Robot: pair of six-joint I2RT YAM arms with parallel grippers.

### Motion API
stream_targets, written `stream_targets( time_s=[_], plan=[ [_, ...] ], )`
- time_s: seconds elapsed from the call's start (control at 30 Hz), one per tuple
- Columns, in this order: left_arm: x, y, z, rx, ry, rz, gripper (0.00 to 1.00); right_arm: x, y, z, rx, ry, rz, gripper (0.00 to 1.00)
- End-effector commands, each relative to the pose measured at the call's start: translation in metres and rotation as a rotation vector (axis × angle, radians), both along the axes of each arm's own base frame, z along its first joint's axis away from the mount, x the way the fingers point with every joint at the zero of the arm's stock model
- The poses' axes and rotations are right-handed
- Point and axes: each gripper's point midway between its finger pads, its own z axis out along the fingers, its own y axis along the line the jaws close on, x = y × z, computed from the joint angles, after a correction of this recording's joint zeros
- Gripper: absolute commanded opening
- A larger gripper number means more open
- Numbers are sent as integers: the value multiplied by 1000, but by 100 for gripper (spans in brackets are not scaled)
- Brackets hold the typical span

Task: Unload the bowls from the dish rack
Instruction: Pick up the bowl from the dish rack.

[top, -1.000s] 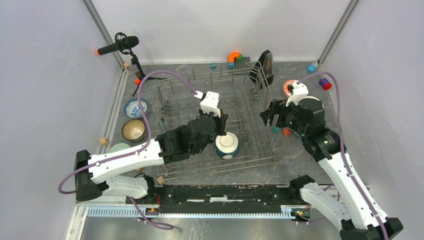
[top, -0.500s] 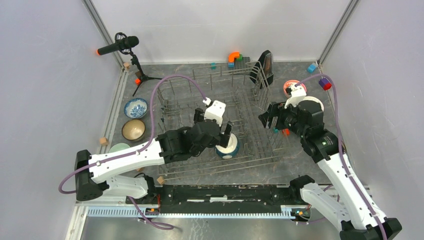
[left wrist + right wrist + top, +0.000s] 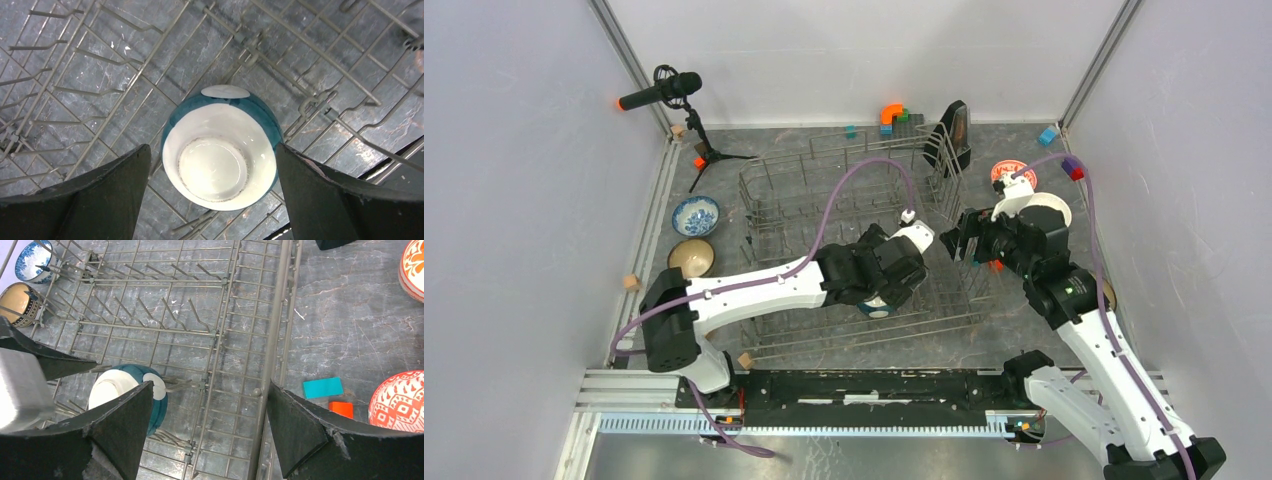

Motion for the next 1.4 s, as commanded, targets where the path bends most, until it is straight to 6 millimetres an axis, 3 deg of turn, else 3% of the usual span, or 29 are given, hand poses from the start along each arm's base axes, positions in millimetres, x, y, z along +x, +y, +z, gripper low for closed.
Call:
stream_targets(
  time_s=[0.0,0.27,0.4,0.6,0.93,1.2,1.37],
  plan=[
    [2,3,7,63,-1,-47,100,-7,4,-6,8,8,31,86],
    [6,14,0,43,52,-10,91,-9,5,-4,16,-1,43,86],
    [4,17,-7,25,105,-10,79,-10,7,-2,25,-6,50,86],
    [1,20,-13,13,140,-13,72,-10,9,-1,32,-4,57,86],
    [-8,32,-28,-22,234,-2,68,-9,11,3,39,-7,64,86],
    [-16,32,-38,-30,287,-16,59,-6,11,22,48,-32,57,86],
    [-15,35,-38,-42,286,-10,38,-5,8,48,53,-74,45,87]
  ],
)
